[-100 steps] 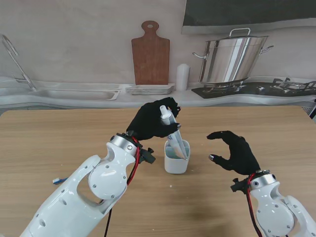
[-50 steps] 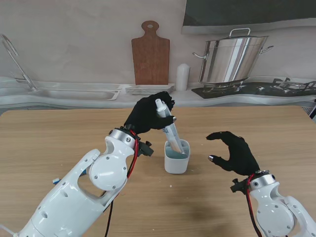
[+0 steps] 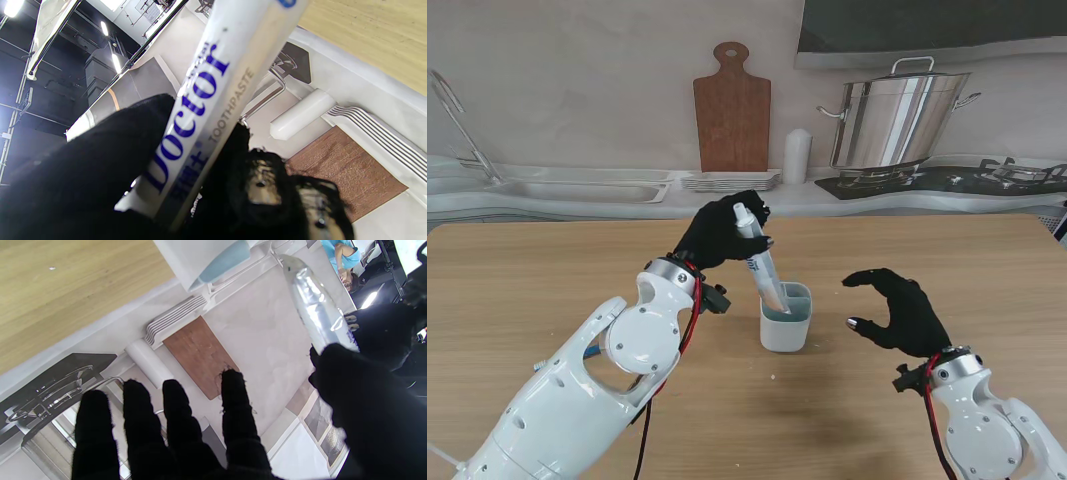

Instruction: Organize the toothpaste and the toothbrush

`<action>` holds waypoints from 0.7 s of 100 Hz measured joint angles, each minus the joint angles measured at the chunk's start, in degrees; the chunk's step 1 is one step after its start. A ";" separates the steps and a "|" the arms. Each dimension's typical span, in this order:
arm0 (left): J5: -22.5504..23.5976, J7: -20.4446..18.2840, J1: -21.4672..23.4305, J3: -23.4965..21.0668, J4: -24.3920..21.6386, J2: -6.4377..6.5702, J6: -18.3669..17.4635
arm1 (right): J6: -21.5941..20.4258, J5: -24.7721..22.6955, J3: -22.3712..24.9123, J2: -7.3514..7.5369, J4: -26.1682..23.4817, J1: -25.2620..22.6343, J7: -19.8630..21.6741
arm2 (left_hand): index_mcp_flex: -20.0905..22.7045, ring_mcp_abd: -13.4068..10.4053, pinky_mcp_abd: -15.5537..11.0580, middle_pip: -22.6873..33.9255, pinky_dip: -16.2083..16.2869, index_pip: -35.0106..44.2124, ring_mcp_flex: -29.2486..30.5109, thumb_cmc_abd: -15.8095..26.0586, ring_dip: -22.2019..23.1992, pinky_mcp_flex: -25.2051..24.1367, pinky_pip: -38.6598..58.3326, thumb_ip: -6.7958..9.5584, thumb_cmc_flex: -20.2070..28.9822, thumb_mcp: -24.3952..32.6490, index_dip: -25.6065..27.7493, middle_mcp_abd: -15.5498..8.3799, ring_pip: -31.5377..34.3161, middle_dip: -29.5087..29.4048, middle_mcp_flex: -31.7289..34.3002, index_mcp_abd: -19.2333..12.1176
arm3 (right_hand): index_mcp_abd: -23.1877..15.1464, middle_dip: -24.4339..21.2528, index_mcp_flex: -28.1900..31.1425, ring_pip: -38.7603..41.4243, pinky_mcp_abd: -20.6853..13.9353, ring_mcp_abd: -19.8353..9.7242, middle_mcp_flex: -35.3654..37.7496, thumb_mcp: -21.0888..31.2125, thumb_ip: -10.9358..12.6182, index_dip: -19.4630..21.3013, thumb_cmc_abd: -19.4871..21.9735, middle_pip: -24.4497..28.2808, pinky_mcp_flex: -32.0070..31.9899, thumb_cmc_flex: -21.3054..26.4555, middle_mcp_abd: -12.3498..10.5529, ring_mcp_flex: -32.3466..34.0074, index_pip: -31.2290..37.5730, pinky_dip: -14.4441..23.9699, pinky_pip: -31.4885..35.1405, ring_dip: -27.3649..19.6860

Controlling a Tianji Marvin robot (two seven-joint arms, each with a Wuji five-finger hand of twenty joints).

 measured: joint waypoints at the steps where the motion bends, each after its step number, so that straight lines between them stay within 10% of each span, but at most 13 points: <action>1: -0.03 -0.02 -0.03 0.01 0.06 0.00 0.00 | 0.00 0.00 0.00 0.00 0.00 0.00 0.00 | 0.00 0.00 0.00 0.00 0.00 0.01 0.00 0.00 0.00 0.00 0.00 0.00 0.00 0.00 -0.03 0.00 0.00 0.00 0.00 0.01 | 0.00 0.00 0.00 0.00 0.00 0.00 0.00 0.00 0.00 0.00 0.00 0.00 0.00 0.00 0.00 0.04 0.00 0.00 0.00 0.00; 70: -1.65 0.70 -1.73 2.75 2.82 -0.83 0.62 | 0.18 0.09 0.24 0.08 -0.07 -0.47 0.30 | 0.00 0.13 0.00 0.11 0.00 0.51 0.02 0.00 -0.99 0.01 0.04 0.00 0.00 -0.01 -1.10 0.00 0.51 -0.11 0.54 0.21 | 0.61 0.00 0.01 0.04 0.19 -0.07 -1.17 -0.59 0.00 -0.02 0.01 0.64 0.04 -0.02 0.00 0.06 0.00 0.00 0.00 0.00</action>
